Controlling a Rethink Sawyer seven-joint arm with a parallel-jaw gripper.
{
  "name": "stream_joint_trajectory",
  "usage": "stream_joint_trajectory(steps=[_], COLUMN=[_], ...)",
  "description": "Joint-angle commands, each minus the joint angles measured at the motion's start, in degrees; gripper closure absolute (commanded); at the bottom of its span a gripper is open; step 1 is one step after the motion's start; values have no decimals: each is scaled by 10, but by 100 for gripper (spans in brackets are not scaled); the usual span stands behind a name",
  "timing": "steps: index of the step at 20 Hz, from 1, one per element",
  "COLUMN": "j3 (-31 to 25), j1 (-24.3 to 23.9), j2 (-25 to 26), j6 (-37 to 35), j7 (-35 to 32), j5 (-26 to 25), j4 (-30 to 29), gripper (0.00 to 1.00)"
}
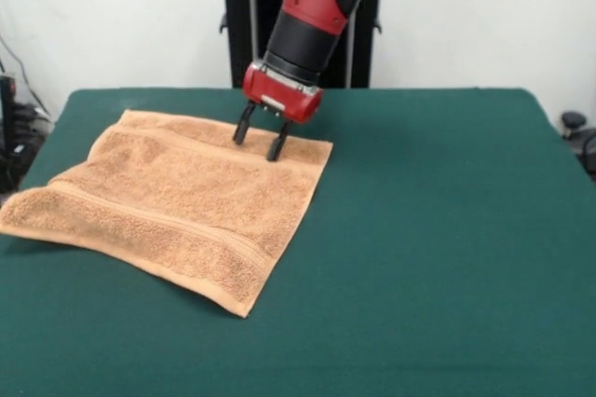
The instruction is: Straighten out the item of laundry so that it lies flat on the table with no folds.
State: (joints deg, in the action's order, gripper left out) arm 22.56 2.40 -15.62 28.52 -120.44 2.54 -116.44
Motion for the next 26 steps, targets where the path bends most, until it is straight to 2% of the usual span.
stream_joint_trajectory(steps=[1,8,17,21,26], j3=[-169,-163,-181,-180,-177], j1=[-191,-183,-137,-124,-132], j2=[-63,-57,-21,-18,-19], j6=[-97,-84,-53,-52,-57], j7=[-43,-67,-125,-127,-110], j5=[-198,-194,-120,-100,-109], j4=[-16,-10,-21,-22,-14], gripper=[0,0,0,0,0])
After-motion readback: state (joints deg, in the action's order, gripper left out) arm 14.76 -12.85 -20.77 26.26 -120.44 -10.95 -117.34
